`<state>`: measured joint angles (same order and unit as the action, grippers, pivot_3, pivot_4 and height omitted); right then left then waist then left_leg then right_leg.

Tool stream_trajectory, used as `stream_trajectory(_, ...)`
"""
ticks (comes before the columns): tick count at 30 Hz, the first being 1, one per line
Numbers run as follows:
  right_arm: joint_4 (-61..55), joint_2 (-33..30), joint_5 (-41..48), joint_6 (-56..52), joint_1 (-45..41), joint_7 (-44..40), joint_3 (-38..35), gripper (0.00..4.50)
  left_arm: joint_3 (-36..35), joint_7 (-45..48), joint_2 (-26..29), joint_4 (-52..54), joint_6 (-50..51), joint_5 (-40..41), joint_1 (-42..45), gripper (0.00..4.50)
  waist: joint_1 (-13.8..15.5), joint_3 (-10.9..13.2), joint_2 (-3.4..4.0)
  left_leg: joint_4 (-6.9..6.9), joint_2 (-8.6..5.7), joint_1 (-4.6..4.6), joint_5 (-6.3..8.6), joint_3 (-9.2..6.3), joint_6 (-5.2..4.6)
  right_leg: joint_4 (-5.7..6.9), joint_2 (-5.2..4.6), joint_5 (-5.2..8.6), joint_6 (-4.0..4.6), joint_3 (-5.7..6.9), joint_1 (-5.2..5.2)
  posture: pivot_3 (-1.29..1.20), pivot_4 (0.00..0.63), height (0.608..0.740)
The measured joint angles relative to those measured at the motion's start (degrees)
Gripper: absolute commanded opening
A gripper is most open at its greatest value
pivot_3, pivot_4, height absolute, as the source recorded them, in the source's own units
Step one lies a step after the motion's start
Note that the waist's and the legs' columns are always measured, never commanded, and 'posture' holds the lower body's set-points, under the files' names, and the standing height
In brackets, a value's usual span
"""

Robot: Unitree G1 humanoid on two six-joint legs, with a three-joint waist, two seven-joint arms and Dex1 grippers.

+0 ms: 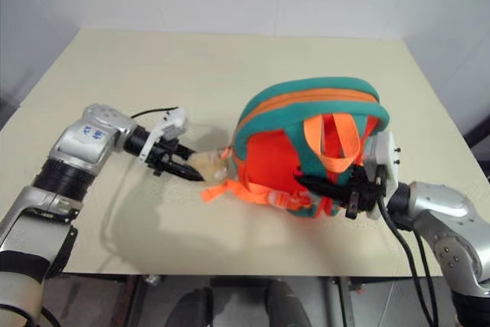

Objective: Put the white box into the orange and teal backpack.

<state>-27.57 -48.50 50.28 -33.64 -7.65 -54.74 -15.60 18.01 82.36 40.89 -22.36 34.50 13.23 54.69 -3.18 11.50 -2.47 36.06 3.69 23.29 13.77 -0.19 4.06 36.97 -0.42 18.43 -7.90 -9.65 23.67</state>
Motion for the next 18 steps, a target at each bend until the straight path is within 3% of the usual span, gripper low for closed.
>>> stream_trajectory(3,0.13,-3.87,-0.03,-0.22,0.21,-2.64,-2.35,3.06,-4.63,-1.83,0.92,1.97,-0.13,1.09,-1.95,4.50,0.01,0.00,0.00,0.02,0.00,0.00,0.00,0.01,0.00,-0.01,-0.01,-0.01,-0.02,0.00,-0.02,0.00,0.150,0.740)
stream_trajectory(7,2.26,-8.08,-0.31,-0.21,2.09,-6.59,-7.13,4.44,-10.85,-2.58,2.40,3.65,-1.57,3.85,-4.58,4.50,0.07,0.00,0.00,0.01,0.00,-0.01,0.00,0.00,0.00,-0.02,-0.01,0.00,-0.03,0.01,-0.03,0.00,0.150,0.740)
stream_trajectory(18,17.44,-14.43,-7.97,4.66,9.45,-19.25,-24.54,4.48,-23.86,0.38,5.11,0.16,-15.63,8.95,-10.11,4.50,0.07,0.00,0.00,0.07,0.00,-0.06,0.00,0.02,-0.01,-0.01,-0.01,-0.02,-0.06,0.02,-0.09,0.00,0.150,0.740)
